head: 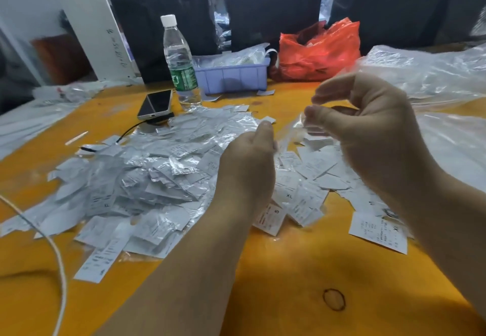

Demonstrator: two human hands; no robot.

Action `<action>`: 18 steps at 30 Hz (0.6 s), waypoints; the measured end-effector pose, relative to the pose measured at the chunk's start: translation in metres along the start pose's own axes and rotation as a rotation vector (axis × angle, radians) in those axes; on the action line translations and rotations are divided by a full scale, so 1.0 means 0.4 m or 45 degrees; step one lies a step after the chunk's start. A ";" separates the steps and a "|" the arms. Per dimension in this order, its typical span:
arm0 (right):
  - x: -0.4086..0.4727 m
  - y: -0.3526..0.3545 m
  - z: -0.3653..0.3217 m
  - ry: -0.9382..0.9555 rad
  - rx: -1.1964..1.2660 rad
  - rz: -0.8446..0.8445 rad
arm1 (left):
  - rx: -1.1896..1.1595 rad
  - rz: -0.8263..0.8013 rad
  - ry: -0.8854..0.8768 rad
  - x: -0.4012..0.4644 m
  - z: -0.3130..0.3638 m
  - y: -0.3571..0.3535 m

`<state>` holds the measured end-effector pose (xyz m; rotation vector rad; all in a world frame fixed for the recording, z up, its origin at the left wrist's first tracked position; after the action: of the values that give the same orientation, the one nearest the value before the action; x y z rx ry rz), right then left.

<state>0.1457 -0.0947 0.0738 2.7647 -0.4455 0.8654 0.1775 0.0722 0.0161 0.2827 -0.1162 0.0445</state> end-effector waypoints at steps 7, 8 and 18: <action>-0.021 0.006 0.042 -0.112 0.071 0.054 | 0.007 -0.176 -0.109 -0.028 0.028 -0.044; -0.027 -0.002 0.044 -0.126 0.086 0.021 | 0.006 -0.175 -0.158 -0.032 0.037 -0.045; -0.062 -0.081 0.090 -0.520 0.323 -0.527 | -0.082 -0.164 -0.284 -0.025 0.052 -0.024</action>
<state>0.1559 -0.0693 0.0268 3.0984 0.1960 0.2746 0.1657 0.0570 0.0323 0.2299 -0.3204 -0.1187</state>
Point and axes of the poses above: each hand's wrist, its own x-axis towards the middle knuckle, its own y-axis out of the back of the hand, z = x × y, the point moved 9 cm from there along x, towards the middle knuckle, and after that the axes turned 2 degrees about y, right-handed, at the moved point
